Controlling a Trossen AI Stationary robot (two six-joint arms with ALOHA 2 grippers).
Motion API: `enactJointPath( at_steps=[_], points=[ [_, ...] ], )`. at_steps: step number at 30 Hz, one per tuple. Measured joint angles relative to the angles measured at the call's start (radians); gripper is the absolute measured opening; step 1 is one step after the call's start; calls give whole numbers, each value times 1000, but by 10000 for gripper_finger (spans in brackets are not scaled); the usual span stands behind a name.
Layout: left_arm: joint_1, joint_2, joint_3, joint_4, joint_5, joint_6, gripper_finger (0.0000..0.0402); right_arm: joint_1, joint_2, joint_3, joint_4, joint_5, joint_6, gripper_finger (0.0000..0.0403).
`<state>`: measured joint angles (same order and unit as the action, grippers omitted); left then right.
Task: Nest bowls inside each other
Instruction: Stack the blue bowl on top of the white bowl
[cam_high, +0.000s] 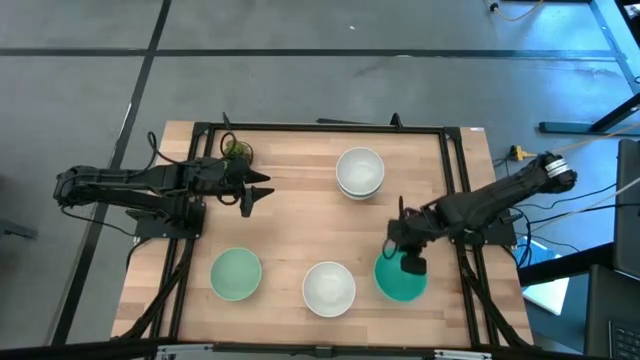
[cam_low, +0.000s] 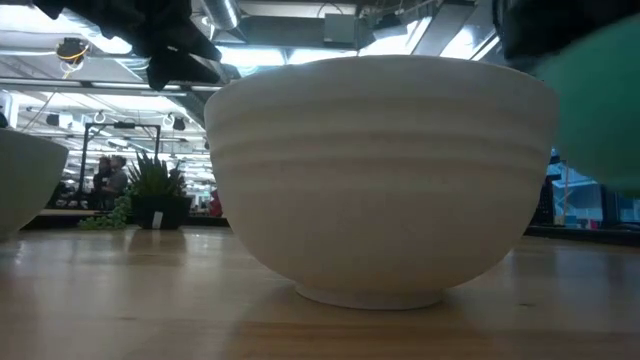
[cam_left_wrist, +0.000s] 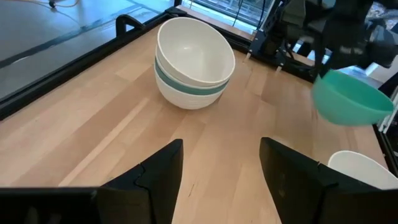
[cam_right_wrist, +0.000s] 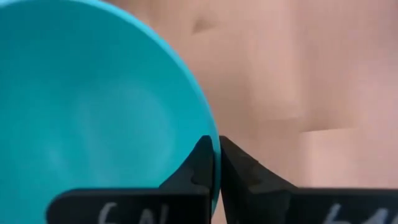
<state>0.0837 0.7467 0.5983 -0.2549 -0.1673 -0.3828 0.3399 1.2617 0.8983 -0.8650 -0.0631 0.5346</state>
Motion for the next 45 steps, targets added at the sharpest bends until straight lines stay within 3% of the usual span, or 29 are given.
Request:
enactJointPath(
  at_steps=[5,12,23,34,39,45],
  points=[
    [0,0,0,0,0,10,208,-126,0,176,-151,104,-143,10],
    [0,0,0,0,0,27,208,-345,-2,362,-156,116,-377,10],
    [0,0,0,1,-35,50,208,-682,26,415,-78,85,-568,10],
    [1,0,0,1,-79,106,208,-795,186,417,5,42,-587,10],
    [1,0,0,1,-83,106,208,-829,259,499,-1,43,-587,10],
    [1,0,0,1,-83,107,208,-845,351,614,-134,71,-618,10]
  ],
)
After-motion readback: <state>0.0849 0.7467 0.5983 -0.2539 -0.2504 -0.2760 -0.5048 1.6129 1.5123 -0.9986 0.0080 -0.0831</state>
